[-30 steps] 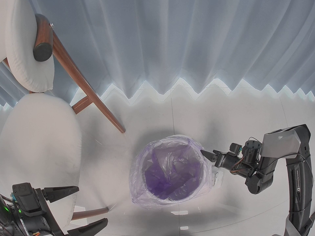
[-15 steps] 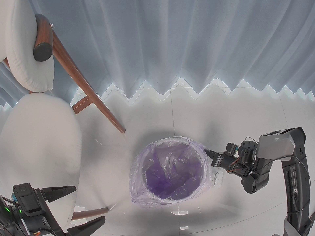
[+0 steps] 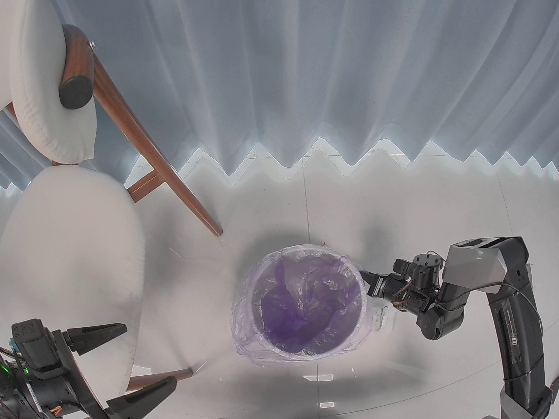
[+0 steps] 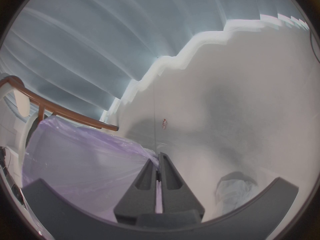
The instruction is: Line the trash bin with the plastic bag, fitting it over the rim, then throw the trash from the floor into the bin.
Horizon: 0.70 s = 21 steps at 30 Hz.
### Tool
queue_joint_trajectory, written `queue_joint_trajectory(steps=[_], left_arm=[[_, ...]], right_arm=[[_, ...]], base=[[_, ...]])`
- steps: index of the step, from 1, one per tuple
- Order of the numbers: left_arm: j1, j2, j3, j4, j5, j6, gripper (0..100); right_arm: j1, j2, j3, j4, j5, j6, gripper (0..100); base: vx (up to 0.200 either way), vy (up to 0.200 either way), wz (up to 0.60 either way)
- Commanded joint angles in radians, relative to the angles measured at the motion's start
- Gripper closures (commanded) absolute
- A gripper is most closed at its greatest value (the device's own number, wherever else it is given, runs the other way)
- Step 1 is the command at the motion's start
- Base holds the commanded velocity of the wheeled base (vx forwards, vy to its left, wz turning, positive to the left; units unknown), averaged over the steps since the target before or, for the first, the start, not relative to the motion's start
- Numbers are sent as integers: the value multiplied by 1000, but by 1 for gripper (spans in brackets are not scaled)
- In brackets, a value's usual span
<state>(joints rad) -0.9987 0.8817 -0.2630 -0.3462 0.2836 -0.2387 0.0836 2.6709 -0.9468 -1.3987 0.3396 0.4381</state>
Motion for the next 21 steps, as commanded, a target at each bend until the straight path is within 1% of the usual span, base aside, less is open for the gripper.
queue_joint_trajectory(steps=[1, 6, 11, 14, 15, 16, 17, 18, 19, 20, 21], left_arm=[[2, -43, -2, -1, 5, 1, 0], [2, -44, -4, -8, 49, 1, 0], [3, -73, -25, -20, 52, -4, 0], [19, -87, -42, -20, 52, -5, 0], [19, -87, -42, -20, 52, -5, 0], [43, -99, -45, -17, 52, -5, 0], [52, -106, -44, -16, 51, -5, 0], [66, -116, -42, -16, 51, -4, 0], [66, -116, -42, -16, 51, -4, 0], [78, -125, -39, -13, 52, -2, 0], [83, -129, -41, -13, 52, -1, 0]], right_arm=[[1, 12, -73, 56, -30, 10, 100], [4, 11, -99, 104, -36, 24, 100], [4, -2, -125, 176, -37, 34, 100], [4, -12, -144, 247, -56, 74, 100], [4, -12, -144, 247, -56, 74, 100], [4, -22, -155, 287, -74, 94, 100], [4, -23, -158, 297, -82, 97, 0], [4, -23, -161, 299, -97, 99, 0], [4, -23, -161, 299, -97, 99, 0], [5, -25, -148, 274, -131, 99, 0], [7, -31, -135, 250, -143, 103, 0]], base=[[0, 0, 0], [0, 0, 0], [0, 0, 0], [0, 0, 0], [0, 0, 0], [0, 0, 0], [0, 0, 0], [0, 0, 0], [0, 0, 0], [0, 0, 0], [0, 0, 0]])
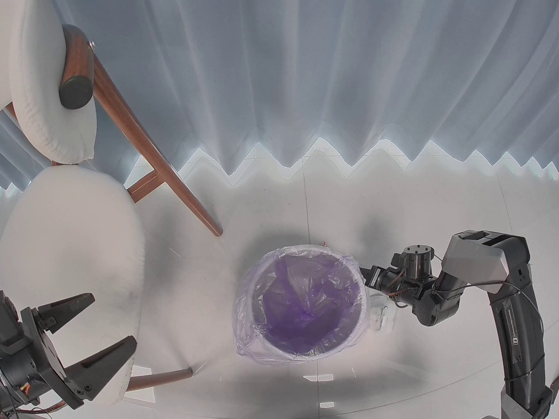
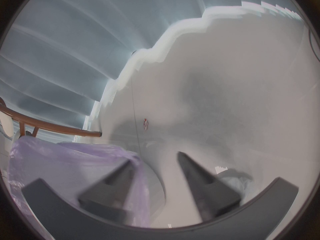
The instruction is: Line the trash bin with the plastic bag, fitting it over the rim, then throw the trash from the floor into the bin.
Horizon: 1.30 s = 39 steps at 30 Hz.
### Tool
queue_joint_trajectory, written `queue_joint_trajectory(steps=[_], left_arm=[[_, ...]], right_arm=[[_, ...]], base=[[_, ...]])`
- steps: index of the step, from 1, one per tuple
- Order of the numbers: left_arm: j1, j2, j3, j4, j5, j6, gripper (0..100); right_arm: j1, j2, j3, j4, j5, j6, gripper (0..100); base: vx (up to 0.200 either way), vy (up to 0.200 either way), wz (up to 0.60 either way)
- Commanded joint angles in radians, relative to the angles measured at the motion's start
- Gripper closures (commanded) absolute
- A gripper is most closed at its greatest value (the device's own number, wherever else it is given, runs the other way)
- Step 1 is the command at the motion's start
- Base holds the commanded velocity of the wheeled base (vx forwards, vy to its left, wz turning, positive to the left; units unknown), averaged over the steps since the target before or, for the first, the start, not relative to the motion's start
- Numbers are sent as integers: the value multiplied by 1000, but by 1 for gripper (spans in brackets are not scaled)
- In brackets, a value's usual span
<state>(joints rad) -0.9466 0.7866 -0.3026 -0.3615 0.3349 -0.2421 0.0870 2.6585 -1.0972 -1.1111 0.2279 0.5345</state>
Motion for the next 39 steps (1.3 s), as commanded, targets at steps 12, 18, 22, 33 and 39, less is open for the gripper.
queue_joint_trajectory(steps=[12, 18, 22, 33, 39], left_arm=[[40, -58, 11, -1, 30, 55, 0], [38, -81, 26, 3, 35, 66, 0], [38, -150, 43, 7, 33, 133, 0], [34, -414, 59, 127, 27, 303, 0], [40, -506, 11, 214, 41, 302, 0]], right_arm=[[-9, -359, 367, -124, -33, 19, 0], [-33, -615, 626, -127, -21, 33, 0], [-46, -809, 783, -121, -21, 32, 0], [-89, -1154, 1001, -108, -27, -68, 0], [-87, -1279, 1056, -29, -27, -131, 0]], base=[[0, 0, 0], [0, 0, 0], [0, 0, 0], [0, 0, 0], [0, 0, 0]])
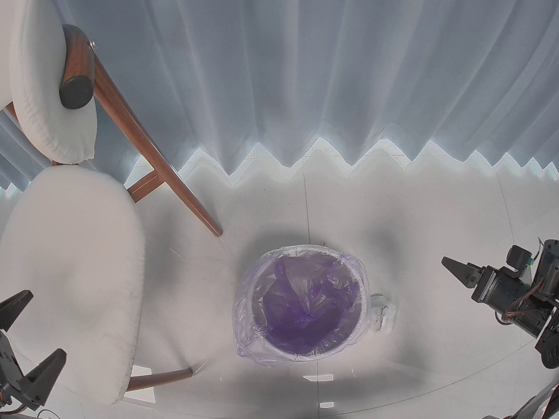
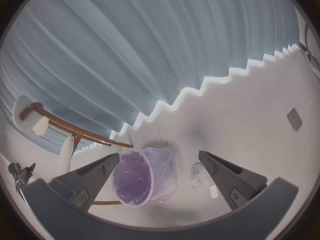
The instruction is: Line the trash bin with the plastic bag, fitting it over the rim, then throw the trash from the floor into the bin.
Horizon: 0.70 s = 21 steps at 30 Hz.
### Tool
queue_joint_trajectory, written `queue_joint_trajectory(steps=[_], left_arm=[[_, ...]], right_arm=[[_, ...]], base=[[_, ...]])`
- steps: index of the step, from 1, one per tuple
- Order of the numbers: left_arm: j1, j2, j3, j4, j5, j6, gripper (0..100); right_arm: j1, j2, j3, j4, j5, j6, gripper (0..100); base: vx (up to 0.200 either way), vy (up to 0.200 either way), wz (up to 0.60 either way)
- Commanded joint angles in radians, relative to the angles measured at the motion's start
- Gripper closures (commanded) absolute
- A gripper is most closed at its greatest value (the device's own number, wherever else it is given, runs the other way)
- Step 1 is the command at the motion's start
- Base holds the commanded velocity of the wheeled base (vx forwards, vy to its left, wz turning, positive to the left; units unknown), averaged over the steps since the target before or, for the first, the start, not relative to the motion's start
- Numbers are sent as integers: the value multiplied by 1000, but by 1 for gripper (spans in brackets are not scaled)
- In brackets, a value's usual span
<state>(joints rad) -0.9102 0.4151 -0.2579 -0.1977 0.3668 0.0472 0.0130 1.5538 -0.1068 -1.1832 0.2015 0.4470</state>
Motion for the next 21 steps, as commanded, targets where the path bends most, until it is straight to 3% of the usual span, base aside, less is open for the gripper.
queue_joint_trajectory(steps=[1, 4, 8, 11, 14, 16, 21], left_arm=[[17, -136, -43, 44, 20, 5, 0], [129, -131, -38, -16, 30, -75, 0], [303, -127, -37, 7, 30, -138, 0], [496, -137, -40, 119, 29, -152, 0], [628, -182, -41, 279, 27, -141, 0], [663, -208, -43, 371, 23, -139, 0], [633, -202, -37, 544, 23, -138, 0]], right_arm=[[-13, -210, 72, 71, -1, -57, 0], [-13, -271, 64, 134, -2, -68, 0], [-13, -302, 64, 148, -8, -76, 0], [-13, -317, 72, 149, -11, -77, 0], [-13, -319, 84, 149, -13, -73, 0], [-13, -325, 101, 149, -13, -71, 0], [-13, -363, 105, 188, -13, -71, 0]], base=[[0, 0, 0], [0, 0, 0], [0, 0, 0], [0, 0, 0], [0, 0, 0], [0, 0, 0], [0, 0, 0]])
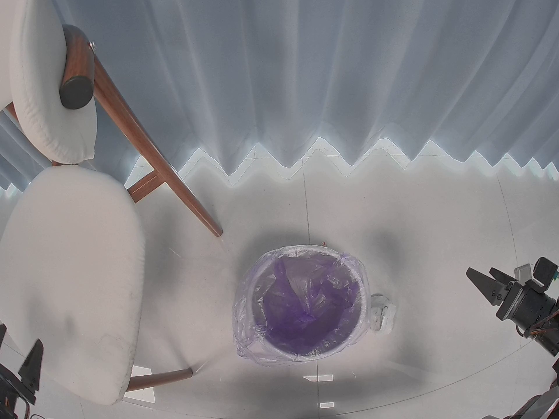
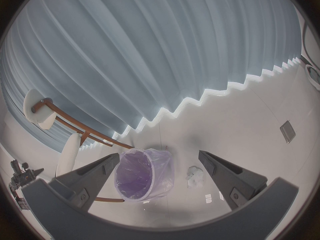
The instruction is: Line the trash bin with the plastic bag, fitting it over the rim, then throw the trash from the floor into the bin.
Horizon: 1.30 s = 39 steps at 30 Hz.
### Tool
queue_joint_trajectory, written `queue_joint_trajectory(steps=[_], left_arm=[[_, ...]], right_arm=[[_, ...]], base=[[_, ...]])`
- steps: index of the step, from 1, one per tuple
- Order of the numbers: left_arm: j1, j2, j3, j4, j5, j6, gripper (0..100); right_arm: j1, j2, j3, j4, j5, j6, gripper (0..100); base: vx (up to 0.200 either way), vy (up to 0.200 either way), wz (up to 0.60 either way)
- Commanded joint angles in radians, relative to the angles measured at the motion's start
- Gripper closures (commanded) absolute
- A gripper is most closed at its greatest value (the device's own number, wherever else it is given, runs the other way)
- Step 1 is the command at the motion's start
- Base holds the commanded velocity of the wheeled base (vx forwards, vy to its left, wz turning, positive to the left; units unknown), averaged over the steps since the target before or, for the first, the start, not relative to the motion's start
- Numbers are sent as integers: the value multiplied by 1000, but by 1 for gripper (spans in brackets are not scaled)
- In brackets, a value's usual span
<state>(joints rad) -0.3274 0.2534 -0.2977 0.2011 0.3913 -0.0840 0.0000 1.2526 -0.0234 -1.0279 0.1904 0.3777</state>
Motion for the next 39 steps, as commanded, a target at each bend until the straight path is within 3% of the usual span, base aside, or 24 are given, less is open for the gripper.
queue_joint_trajectory(steps=[1, 3, 5, 6, 10, 12, 13, 16, 21, 28, 34, 39], left_arm=[[42, -39, 3, 173, -8, -5, 0], [4, -29, 8, 204, -48, -2, 0], [-94, -14, -1, 209, -184, 29, 0], [-122, -8, -12, 212, -215, 32, 0], [-186, 53, -28, 216, -232, 20, 0], [-208, 167, -24, 126, -270, -123, 0], [-208, 201, -12, 57, -327, -197, 0], [-208, 259, 18, -49, -393, -355, 0], [-209, 283, 17, -65, -462, -382, 0], [-305, 330, 31, -66, -431, -385, 0], [-326, 477, -29, -78, -450, -381, 0], [-334, 635, -78, -112, -466, -379, 0]], right_arm=[[0, -68, 22, 37, -2, -2, 0], [0, -74, 22, 49, -2, -2, 0], [0, -87, 22, 65, -2, -2, 0], [0, -90, 22, 69, -2, -2, 0], [0, -90, 16, 88, -2, -3, 0], [0, -91, -1, 106, -3, -8, 0], [0, -91, -7, 109, -3, -8, 0], [0, -93, -10, 121, -14, -8, 0], [5, -90, -12, 134, -20, -10, 0], [15, -90, -10, 163, -19, -10, 0], [54, -88, -15, 166, -19, -6, 0], [58, -88, -33, 167, -20, -6, 0]], base=[[0, 0, 0], [0, 0, 0], [0, 0, 0], [0, 0, 0], [0, 0, 0], [0, 0, 0], [0, -200, 0], [0, -200, 0], [0, -200, 0], [0, -200, 0], [0, -200, 0], [0, 0, 0]])
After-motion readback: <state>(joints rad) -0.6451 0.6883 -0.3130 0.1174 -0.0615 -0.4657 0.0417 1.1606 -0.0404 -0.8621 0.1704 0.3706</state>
